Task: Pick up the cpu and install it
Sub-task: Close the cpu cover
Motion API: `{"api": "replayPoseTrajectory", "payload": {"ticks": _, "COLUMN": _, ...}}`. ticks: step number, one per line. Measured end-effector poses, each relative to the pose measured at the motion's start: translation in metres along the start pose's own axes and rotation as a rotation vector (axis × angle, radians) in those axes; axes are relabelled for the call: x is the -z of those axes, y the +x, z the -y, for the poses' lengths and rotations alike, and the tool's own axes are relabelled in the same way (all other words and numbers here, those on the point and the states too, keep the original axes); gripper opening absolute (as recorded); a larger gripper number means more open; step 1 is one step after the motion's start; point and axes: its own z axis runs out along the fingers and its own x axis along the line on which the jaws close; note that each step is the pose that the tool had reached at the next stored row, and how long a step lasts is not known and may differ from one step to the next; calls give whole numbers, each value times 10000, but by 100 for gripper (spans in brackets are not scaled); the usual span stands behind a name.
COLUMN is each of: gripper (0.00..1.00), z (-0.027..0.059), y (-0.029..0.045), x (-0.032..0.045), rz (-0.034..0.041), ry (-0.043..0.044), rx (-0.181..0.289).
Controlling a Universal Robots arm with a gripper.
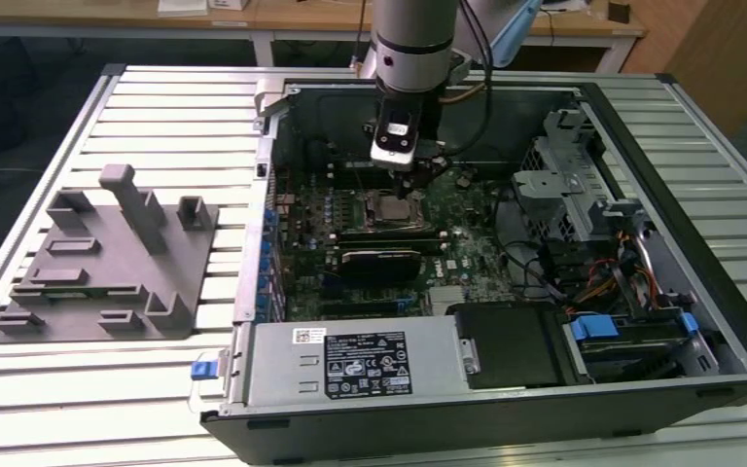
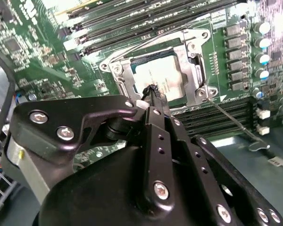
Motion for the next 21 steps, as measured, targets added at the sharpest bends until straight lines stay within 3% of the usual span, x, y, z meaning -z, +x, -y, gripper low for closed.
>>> {"api": "replayPoseTrajectory", "payload": {"ticks": 21, "gripper": 11, "z": 0, "y": 0, "x": 0, "rz": -114, "ry": -120, "rx": 3496}}
